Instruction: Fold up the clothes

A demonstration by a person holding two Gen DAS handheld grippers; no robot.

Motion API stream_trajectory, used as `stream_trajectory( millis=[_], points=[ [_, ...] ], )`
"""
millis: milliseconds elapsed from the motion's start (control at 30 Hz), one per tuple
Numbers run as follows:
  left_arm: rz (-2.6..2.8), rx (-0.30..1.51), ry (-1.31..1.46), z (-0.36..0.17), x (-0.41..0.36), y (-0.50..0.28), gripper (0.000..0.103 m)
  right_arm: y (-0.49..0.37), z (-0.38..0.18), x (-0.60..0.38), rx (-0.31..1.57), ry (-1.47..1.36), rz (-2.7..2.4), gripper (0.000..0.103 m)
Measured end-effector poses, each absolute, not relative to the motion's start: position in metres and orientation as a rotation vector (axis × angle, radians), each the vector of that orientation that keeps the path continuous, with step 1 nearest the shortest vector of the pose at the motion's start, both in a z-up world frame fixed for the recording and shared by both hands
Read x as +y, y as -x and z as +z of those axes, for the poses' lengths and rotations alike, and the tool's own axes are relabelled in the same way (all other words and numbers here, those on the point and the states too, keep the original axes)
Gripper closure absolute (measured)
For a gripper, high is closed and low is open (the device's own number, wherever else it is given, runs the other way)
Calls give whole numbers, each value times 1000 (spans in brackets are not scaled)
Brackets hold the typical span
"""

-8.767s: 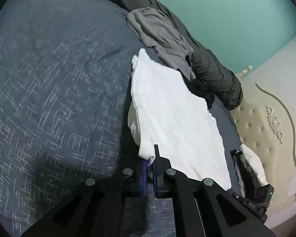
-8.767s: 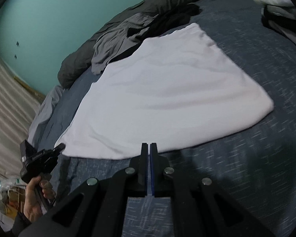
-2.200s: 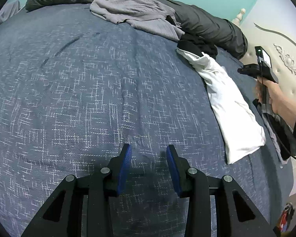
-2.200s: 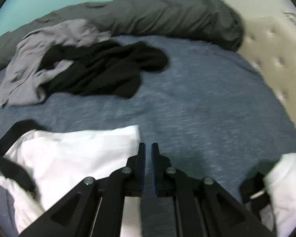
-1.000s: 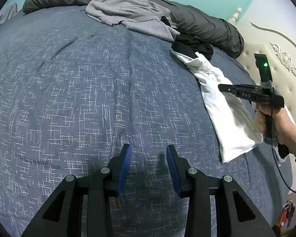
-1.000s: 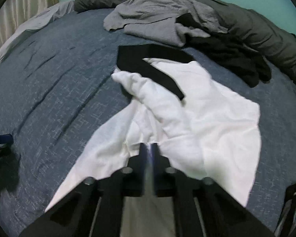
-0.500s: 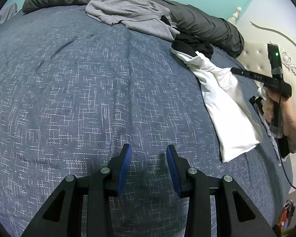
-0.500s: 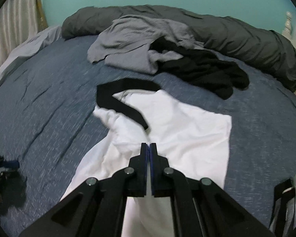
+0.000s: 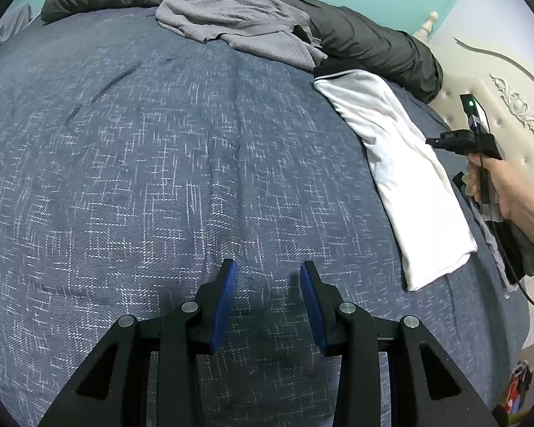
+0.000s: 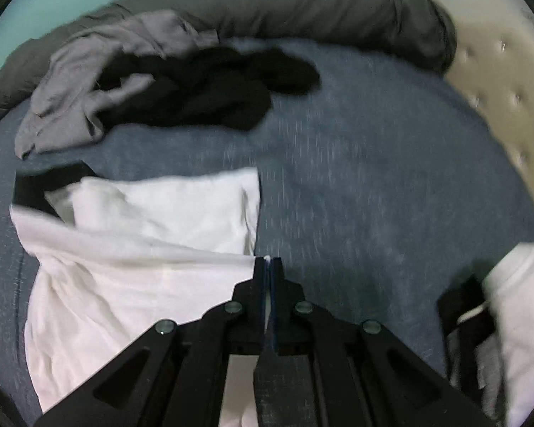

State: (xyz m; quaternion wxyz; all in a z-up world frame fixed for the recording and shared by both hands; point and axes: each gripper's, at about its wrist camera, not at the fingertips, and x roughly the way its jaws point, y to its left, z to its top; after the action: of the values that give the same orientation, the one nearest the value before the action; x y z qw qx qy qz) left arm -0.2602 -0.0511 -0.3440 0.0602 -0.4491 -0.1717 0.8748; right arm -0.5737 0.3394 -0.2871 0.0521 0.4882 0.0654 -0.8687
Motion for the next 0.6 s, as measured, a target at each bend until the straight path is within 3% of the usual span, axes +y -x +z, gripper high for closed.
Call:
stream_trajectory(
  millis=[233, 333, 433, 600],
  points=[
    [2650, -520, 1358, -344, -48, 260, 63, 567, -274, 315, 212, -1390, -2615, 99],
    [2648, -516, 1356, -344, -47, 260, 63, 564, -267, 289, 242, -1323, -2534, 91],
    [2646, -518, 1356, -345, -47, 261, 63, 560, -260, 263, 269, -1257, -2452, 76],
    [2647, -528, 1353, -345, -50, 261, 63, 557, -255, 222, 316, -1185, -2343, 74]
  ],
)
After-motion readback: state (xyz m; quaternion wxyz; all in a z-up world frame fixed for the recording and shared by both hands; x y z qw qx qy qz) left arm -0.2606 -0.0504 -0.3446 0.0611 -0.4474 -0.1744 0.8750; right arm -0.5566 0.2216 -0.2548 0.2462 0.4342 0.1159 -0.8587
